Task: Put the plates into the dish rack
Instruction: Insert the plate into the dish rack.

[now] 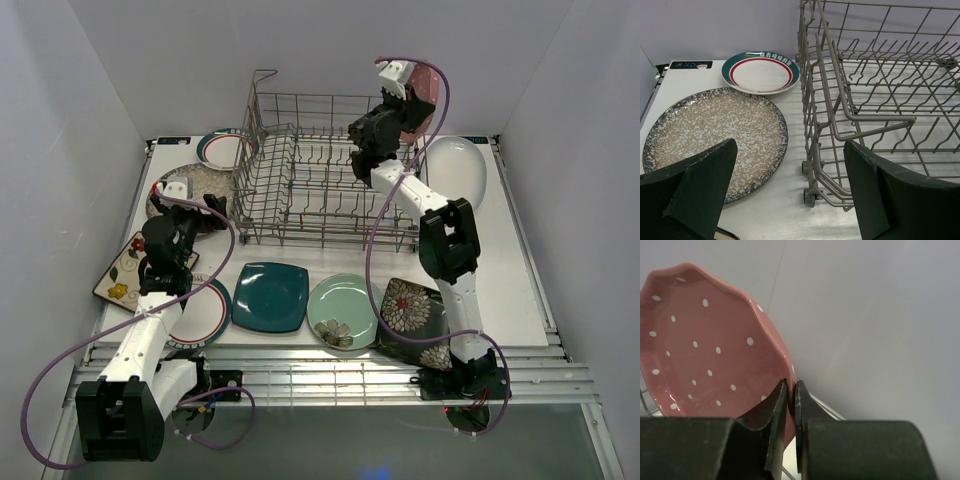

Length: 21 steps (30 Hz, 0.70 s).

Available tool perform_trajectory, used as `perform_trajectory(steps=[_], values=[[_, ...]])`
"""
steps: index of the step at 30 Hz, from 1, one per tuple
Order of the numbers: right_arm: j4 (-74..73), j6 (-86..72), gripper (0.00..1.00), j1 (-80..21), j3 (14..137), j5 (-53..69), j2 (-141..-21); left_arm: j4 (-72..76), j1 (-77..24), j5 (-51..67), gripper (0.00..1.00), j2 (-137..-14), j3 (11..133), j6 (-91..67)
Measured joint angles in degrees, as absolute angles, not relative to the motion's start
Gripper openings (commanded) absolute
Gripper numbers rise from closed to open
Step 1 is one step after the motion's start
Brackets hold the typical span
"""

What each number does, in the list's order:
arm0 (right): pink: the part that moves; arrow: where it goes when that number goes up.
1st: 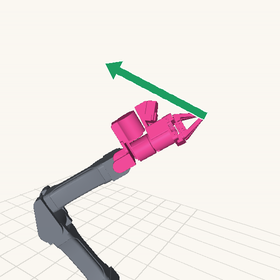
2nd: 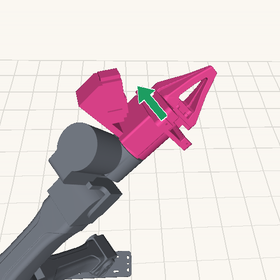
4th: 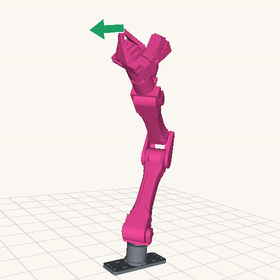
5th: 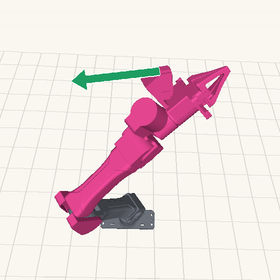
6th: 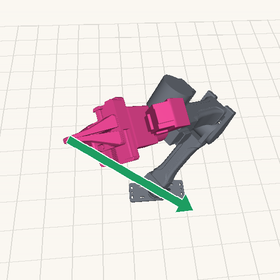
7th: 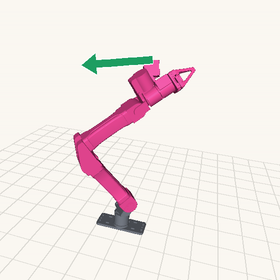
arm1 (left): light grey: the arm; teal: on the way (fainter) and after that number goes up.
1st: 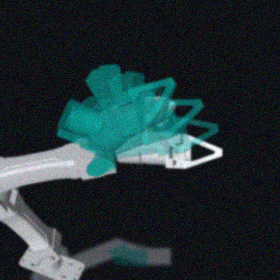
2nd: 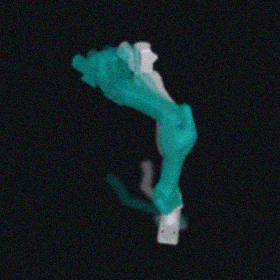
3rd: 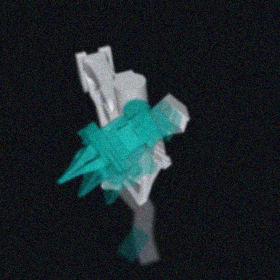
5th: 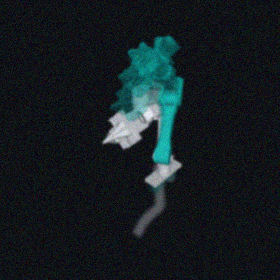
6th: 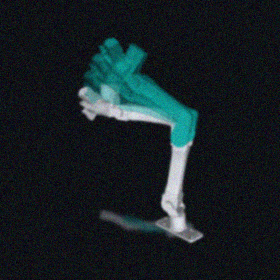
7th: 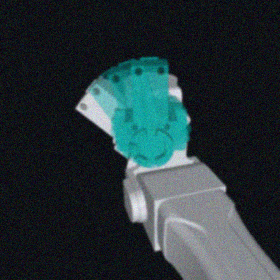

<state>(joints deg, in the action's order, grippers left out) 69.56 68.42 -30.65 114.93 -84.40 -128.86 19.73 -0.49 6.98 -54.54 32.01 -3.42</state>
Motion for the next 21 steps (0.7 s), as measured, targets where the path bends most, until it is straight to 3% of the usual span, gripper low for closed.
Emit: perform_trajectory(steps=[21], values=[[66.2, 63.6, 0.08, -29.3, 116.0, -79.1, -135.7, 19.7, -0.5, 7.4, 0.98, -54.6, 32.0, -3.0]])
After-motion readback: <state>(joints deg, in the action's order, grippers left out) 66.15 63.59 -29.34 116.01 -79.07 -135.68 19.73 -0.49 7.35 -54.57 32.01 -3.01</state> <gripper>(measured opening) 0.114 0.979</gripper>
